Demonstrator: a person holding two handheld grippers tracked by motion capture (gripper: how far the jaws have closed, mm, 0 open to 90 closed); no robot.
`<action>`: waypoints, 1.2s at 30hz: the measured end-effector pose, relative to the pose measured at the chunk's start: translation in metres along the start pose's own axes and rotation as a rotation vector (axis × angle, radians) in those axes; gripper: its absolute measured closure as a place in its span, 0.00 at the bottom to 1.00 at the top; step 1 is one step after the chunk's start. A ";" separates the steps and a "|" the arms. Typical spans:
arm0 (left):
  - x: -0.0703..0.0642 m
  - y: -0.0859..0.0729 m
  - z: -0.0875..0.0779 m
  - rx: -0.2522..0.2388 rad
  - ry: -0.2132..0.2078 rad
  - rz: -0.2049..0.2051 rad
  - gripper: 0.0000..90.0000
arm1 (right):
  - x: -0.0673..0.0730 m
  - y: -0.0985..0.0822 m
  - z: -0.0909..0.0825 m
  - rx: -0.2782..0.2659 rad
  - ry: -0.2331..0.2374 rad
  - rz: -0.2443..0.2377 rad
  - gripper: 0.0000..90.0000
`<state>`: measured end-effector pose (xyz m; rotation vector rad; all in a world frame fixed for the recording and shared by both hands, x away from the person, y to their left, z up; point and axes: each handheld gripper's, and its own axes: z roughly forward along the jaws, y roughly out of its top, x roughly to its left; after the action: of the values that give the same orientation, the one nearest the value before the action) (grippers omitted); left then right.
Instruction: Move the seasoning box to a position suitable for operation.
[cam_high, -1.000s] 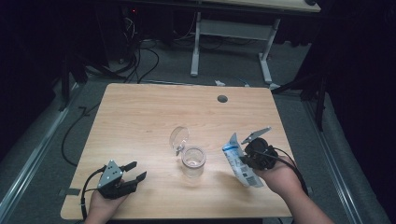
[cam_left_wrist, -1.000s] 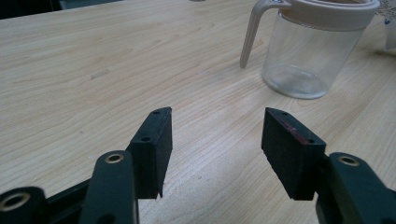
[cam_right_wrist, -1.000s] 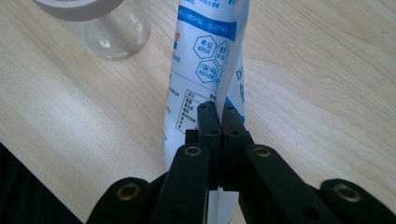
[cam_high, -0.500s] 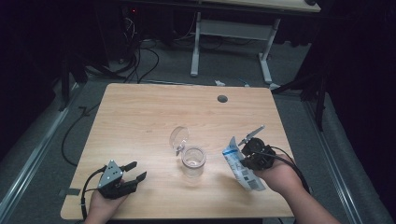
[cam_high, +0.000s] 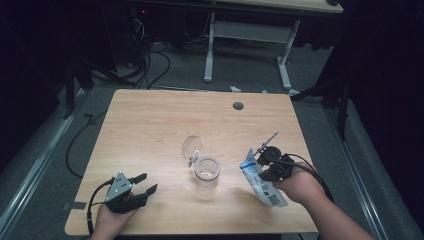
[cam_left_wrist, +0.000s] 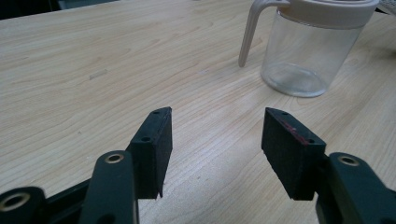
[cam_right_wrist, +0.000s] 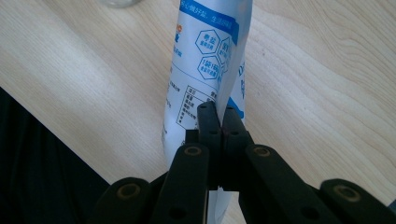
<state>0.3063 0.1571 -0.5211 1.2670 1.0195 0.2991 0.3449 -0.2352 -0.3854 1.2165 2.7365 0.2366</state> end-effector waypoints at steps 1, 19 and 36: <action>0.000 0.000 0.000 0.000 -0.001 -0.003 0.48 | 0.000 0.000 0.001 0.004 0.002 -0.002 1.00; -0.051 -0.012 0.012 0.038 -0.146 -0.059 0.48 | 0.007 0.003 -0.005 -0.018 0.015 -0.007 1.00; -0.120 -0.034 0.059 0.094 -0.298 -0.051 0.48 | 0.019 0.017 -0.016 -0.030 0.024 -0.018 1.00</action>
<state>0.2738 0.0252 -0.4983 1.3221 0.8160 0.0204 0.3416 -0.2115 -0.3680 1.1889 2.7525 0.2920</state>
